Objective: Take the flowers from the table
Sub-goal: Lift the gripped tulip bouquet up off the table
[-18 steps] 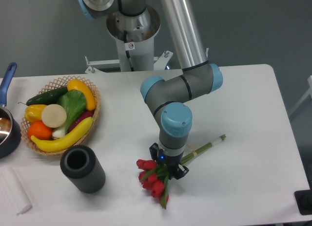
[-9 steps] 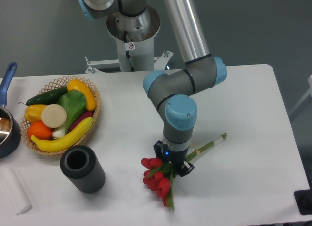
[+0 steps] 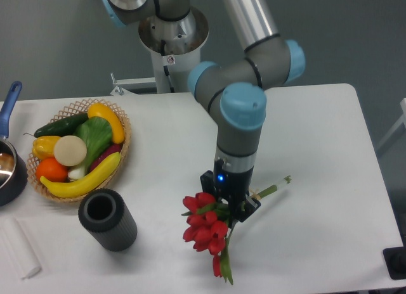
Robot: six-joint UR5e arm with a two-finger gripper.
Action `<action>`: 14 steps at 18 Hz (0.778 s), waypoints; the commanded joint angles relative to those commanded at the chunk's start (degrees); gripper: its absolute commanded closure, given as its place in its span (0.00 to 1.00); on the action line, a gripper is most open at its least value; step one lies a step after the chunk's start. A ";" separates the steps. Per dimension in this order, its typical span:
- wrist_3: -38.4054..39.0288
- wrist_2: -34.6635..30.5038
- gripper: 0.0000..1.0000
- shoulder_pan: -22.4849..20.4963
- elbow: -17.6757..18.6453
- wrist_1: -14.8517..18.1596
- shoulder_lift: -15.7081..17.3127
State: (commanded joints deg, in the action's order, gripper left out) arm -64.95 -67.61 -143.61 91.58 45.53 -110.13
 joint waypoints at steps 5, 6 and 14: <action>3.86 11.51 0.55 -2.11 -0.09 0.00 3.96; 5.00 13.18 0.55 -2.38 -0.52 0.00 4.14; 8.53 25.92 0.53 -6.07 -0.79 -0.35 6.07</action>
State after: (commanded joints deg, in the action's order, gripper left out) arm -56.43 -41.68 -149.67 90.79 45.18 -104.06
